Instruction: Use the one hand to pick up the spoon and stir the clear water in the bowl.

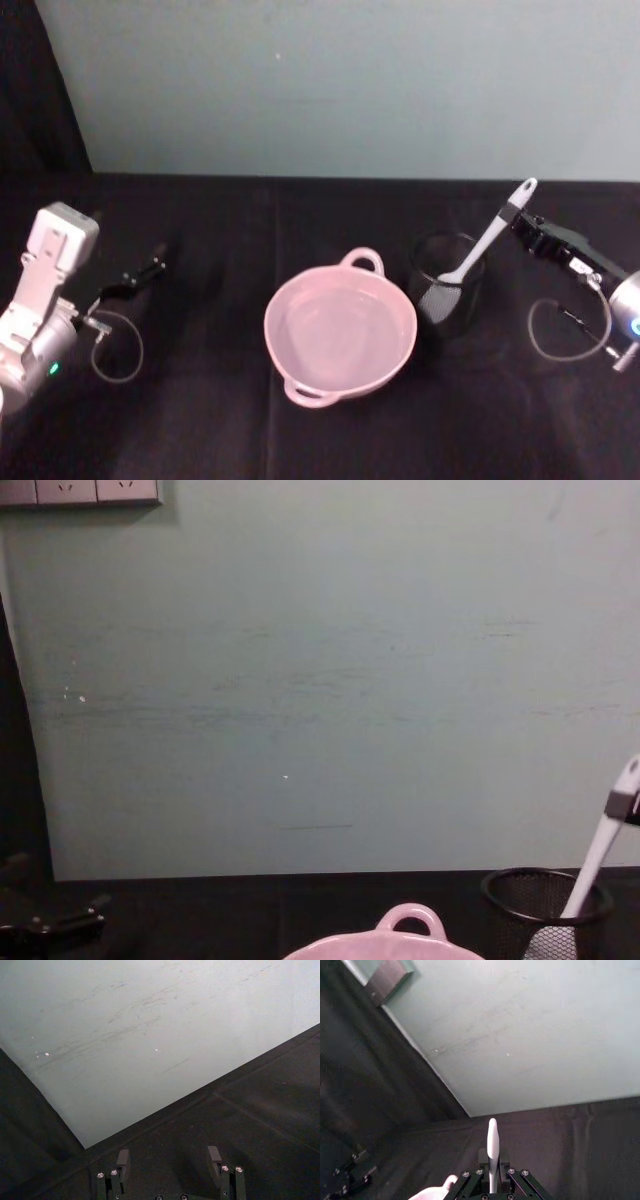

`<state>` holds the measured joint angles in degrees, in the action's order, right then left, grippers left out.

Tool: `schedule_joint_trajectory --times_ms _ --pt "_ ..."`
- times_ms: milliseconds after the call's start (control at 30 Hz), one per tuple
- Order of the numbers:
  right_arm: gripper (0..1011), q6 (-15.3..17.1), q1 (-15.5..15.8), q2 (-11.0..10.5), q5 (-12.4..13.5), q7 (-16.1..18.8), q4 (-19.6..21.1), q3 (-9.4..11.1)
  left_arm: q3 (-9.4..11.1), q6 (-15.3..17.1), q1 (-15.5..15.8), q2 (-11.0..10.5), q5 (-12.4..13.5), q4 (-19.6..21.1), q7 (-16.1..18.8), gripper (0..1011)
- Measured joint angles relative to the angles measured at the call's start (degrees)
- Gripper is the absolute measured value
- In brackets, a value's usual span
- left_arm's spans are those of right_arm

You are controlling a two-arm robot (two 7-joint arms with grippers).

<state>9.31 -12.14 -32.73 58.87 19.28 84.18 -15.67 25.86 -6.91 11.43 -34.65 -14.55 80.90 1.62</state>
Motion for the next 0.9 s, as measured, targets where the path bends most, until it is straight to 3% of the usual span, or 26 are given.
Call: schedule_joint_trajectory --times_ms 233,533,900 --pt "114 -0.2 -0.1 -3.4 -3.5 -1.4 5.7 -0.6 0.0 0.0 0.0 0.0 0.0 0.0 0.0 1005" --pt "114 2.8 -3.2 -7.7 -10.7 -2.9 12.9 -2.3 0.0 0.0 0.0 0.0 0.0 0.0 0.0 1005" --pt "114 8.1 -8.4 -9.5 -16.9 -2.7 18.4 -4.0 0.0 0.0 0.0 0.0 0.0 0.0 0.0 1005"
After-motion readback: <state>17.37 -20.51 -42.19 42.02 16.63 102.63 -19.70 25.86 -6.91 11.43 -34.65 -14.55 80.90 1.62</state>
